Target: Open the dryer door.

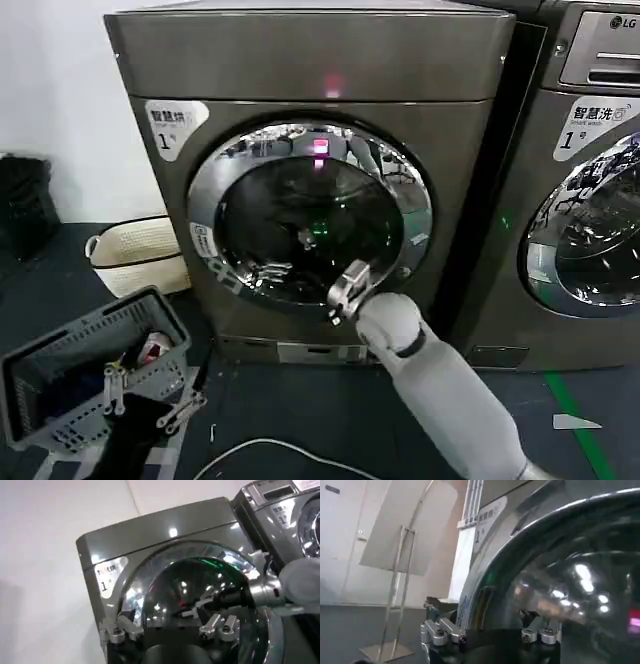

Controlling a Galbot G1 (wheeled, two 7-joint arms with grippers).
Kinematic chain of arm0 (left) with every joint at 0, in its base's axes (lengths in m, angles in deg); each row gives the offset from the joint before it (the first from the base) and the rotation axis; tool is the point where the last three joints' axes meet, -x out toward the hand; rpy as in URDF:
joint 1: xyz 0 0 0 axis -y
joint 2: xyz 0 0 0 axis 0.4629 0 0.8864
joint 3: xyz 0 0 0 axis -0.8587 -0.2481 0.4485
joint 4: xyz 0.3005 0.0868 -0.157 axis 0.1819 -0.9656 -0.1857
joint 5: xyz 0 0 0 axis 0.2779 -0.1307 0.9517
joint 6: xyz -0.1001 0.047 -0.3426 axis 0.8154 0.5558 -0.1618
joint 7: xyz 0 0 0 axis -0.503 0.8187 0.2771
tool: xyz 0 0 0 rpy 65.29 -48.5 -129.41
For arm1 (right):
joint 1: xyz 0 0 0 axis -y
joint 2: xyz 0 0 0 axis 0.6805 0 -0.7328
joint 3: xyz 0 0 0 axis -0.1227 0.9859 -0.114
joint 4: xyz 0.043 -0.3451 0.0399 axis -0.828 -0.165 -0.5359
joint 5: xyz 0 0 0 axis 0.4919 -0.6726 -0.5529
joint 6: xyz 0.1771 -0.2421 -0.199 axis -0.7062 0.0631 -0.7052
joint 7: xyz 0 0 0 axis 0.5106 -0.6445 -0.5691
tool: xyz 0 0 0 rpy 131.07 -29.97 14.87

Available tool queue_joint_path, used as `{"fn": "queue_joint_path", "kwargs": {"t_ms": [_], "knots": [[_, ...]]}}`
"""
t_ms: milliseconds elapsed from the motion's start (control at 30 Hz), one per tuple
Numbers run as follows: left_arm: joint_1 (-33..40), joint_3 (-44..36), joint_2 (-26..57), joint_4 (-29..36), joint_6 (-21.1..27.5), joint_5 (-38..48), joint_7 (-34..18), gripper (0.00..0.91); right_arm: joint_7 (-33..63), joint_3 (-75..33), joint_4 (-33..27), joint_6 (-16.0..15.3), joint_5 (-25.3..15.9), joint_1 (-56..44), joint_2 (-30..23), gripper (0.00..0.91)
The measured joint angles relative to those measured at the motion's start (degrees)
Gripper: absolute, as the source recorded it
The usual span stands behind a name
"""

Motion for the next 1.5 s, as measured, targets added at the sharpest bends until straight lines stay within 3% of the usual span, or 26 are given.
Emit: {"fn": "queue_joint_path", "kwargs": {"t_ms": [1500], "knots": [[-0.6, 0.0, -0.6, 1.2, -0.1, 0.1, 0.0, 0.907, 1.6, 2.5, -16.5, 2.9, -8.1, 4.8, -14.4, 0.907]]}}
